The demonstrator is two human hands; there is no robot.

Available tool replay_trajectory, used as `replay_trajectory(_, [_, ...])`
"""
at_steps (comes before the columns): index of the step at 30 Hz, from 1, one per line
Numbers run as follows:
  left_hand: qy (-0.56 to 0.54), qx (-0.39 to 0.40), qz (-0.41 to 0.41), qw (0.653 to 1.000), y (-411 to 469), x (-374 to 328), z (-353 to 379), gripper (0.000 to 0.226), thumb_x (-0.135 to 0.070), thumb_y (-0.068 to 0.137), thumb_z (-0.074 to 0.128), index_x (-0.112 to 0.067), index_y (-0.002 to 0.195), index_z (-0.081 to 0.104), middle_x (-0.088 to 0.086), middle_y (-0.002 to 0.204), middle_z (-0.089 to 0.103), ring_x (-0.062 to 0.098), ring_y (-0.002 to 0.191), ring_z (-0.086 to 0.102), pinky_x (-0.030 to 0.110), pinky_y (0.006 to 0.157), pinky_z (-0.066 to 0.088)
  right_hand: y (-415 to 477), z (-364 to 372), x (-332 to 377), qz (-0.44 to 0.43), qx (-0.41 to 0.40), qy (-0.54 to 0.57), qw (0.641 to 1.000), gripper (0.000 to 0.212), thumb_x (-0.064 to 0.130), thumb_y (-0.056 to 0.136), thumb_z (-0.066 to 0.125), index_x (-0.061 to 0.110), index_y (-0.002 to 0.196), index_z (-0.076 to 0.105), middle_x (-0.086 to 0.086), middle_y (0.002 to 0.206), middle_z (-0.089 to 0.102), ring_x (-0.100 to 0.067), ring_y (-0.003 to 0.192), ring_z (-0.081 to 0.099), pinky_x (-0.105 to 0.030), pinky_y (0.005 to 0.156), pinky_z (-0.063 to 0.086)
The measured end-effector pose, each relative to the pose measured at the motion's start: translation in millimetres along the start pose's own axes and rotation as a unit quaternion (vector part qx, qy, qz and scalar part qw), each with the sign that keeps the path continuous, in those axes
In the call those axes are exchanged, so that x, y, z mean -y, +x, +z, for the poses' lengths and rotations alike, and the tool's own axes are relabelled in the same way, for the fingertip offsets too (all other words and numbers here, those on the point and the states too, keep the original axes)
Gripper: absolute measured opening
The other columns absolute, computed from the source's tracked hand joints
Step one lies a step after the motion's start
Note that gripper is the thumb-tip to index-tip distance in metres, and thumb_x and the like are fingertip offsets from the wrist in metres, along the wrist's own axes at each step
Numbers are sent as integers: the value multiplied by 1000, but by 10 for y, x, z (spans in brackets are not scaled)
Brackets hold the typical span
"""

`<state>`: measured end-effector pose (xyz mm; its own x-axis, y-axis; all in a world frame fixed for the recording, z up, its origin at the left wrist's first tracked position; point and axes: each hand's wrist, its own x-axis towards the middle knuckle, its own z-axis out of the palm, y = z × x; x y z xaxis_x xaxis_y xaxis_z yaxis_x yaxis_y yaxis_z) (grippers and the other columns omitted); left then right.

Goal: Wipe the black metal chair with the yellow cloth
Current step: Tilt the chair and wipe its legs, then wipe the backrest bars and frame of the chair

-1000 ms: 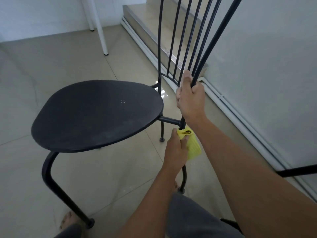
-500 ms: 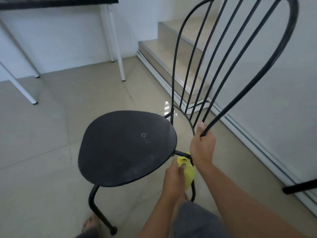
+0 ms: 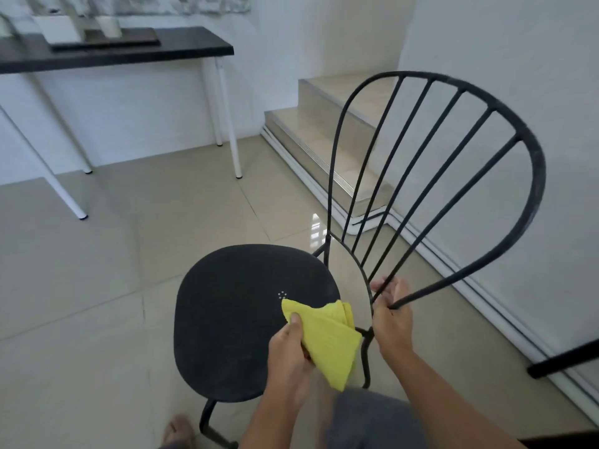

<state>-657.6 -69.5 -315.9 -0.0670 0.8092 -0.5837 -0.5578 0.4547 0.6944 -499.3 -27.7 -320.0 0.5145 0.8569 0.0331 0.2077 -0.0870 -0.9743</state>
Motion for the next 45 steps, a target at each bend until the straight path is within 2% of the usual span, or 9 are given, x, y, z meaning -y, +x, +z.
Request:
replay_trajectory(8, [-136, -6, -63, 989, 20, -133, 80, 36, -39, 103, 38, -14, 121, 54, 15, 118, 65, 34, 108, 62, 57, 93, 48, -139, -274, -36, 13, 28, 6, 1000, 54, -21, 84, 39, 28, 102, 53, 0, 105, 66, -4, 109, 61, -29, 97, 47])
replay_trajectory(12, [-130, -11, -62, 989, 79, -63, 187, 37, -41, 102, 39, -15, 126, 51, 13, 117, 64, 32, 105, 62, 58, 97, 46, -217, -434, -55, 7, 40, 3, 999, 52, -22, 85, 40, 25, 102, 53, 3, 105, 66, 5, 98, 62, -21, 82, 52])
replay_trajectory(17, [-114, -20, -68, 991, 96, -56, 396, 34, -42, 97, 51, -11, 110, 56, 11, 104, 66, 30, 96, 64, 53, 87, 51, -332, -557, -120, -6, 63, 2, 998, 51, -24, 82, 42, 21, 103, 52, 0, 107, 65, 6, 106, 61, -8, 78, 49])
replay_trajectory(21, [-35, -49, -34, 998, 204, 27, 525, 22, -23, 88, 69, -9, 103, 62, 13, 106, 66, 30, 98, 64, 46, 80, 54, -340, -626, -137, -18, 99, -9, 995, 50, -22, 84, 45, 24, 104, 50, 2, 108, 64, 7, 109, 59, -20, 92, 49])
replay_trajectory(24, [-33, -65, -22, 997, 275, 41, 609, 7, -18, 91, 66, -12, 92, 62, 10, 102, 66, 27, 95, 63, 46, 81, 53, -169, -791, -117, -8, 216, -68, 974, 50, -12, 85, 58, 25, 117, 48, 9, 117, 61, -1, 122, 54, -32, 105, 47])
replay_trajectory(28, [-33, -79, -10, 996, 365, 16, 714, 16, -25, 98, 55, -16, 85, 60, 6, 95, 65, 22, 88, 63, 44, 83, 51, 285, -1132, 155, 125, 461, -177, 860, 84, -6, 77, 72, 29, 145, 37, 14, 143, 41, -19, 137, 39, -36, 105, 46])
replay_trajectory(33, [-27, -100, -3, 995, 509, 18, 781, 24, -31, 102, 45, -15, 92, 60, 3, 94, 63, 20, 87, 62, 43, 87, 52, 697, -1104, 466, 52, 368, -78, 925, 78, -1, 70, 69, 34, 135, 43, -1, 148, 43, -24, 138, 41, -34, 94, 49])
replay_trajectory(38, [-20, -93, -21, 995, 643, 121, 849, 20, -33, 103, 42, -17, 100, 55, 5, 98, 62, 25, 93, 62, 48, 90, 51, 751, -1001, 525, 31, 331, 151, 931, 54, 17, 80, 67, 27, 131, 54, 1, 138, 58, -15, 127, 57, -28, 95, 51])
replay_trajectory(45, [-7, -69, -62, 996, 733, 363, 1162, 25, -33, 104, 39, -16, 115, 54, 8, 102, 63, 26, 92, 63, 43, 77, 52, 1011, -651, 695, -63, 313, 118, 940, 20, 30, 94, 61, 12, 99, 59, -10, 91, 62, -26, 92, 59, -39, 97, 45])
